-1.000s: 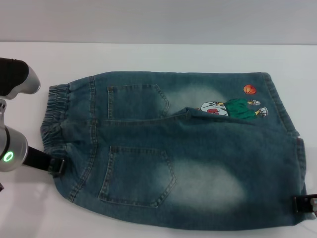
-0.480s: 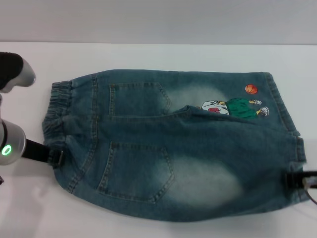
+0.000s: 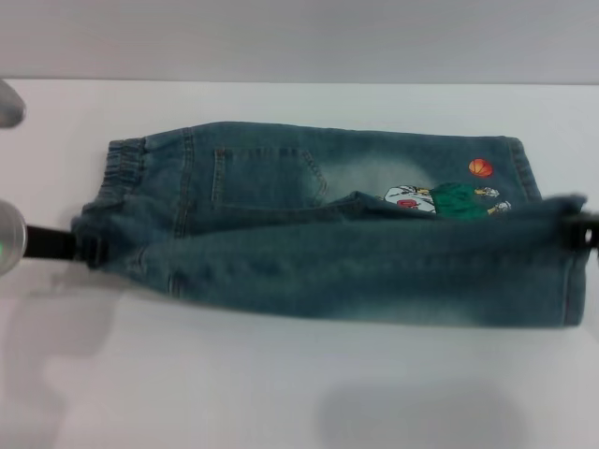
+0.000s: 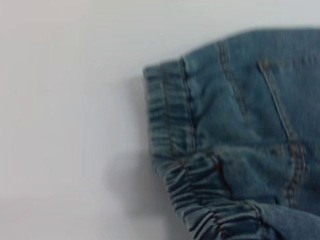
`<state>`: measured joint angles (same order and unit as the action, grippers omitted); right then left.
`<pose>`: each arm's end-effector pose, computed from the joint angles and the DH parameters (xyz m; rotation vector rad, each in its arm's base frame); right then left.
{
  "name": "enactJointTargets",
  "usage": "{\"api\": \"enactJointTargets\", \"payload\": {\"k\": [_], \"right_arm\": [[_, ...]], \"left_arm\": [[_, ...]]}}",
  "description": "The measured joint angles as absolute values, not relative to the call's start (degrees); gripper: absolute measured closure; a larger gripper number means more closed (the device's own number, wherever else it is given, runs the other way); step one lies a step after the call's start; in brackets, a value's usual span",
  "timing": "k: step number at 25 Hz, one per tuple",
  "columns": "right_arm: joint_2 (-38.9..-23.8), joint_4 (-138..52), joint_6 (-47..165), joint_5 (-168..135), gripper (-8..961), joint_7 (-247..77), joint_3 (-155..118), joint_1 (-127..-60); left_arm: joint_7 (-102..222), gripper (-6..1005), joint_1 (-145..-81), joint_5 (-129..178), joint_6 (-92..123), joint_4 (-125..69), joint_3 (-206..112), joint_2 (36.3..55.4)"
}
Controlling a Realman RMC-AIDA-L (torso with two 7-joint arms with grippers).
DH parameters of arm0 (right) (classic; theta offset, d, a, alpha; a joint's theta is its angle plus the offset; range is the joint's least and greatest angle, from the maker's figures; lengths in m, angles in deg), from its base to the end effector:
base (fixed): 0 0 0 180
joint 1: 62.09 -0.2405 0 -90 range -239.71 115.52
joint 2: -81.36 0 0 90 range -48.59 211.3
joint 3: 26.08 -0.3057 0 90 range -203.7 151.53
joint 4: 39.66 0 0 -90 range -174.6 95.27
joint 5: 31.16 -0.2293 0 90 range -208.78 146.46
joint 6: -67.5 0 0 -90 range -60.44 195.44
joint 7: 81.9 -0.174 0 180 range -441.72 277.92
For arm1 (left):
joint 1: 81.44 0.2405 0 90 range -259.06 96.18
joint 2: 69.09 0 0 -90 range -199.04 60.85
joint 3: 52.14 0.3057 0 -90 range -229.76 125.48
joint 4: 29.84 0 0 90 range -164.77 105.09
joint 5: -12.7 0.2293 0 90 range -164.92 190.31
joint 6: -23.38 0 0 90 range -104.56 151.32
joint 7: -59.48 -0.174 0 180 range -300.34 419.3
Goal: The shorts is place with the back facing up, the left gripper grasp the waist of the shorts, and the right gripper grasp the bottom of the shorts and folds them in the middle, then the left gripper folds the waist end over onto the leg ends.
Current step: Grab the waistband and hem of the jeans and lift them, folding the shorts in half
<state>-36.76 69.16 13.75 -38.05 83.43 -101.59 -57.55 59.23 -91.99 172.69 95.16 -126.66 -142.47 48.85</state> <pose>0.2678 0.3235 -0.0089 -1.7833 1.1662 0.0731 -0.2899 0.3596 -0.0076 -1.9369 -1.2952 0.1886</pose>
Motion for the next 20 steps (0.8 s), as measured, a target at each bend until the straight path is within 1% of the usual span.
{"api": "enactJointTargets", "payload": {"k": [10,16,20], "right_arm": [[-37.02,67.47,28.71,-33.74,878,83.41,-103.83,-56.52],[-37.03,62.92,37.04,-33.49,862,83.34,-105.37,-56.72],[-37.10,59.79,40.94,-33.45,852,83.16,-106.22,-56.87]], "left_arm": [[58.31,774,-91.71,169.48,80.13,-124.07,-141.97,48.93],[56.52,773,-92.04,165.15,71.87,-120.81,-141.80,48.92],[54.45,774,-94.30,161.64,65.57,-115.24,-142.07,48.89]]}}
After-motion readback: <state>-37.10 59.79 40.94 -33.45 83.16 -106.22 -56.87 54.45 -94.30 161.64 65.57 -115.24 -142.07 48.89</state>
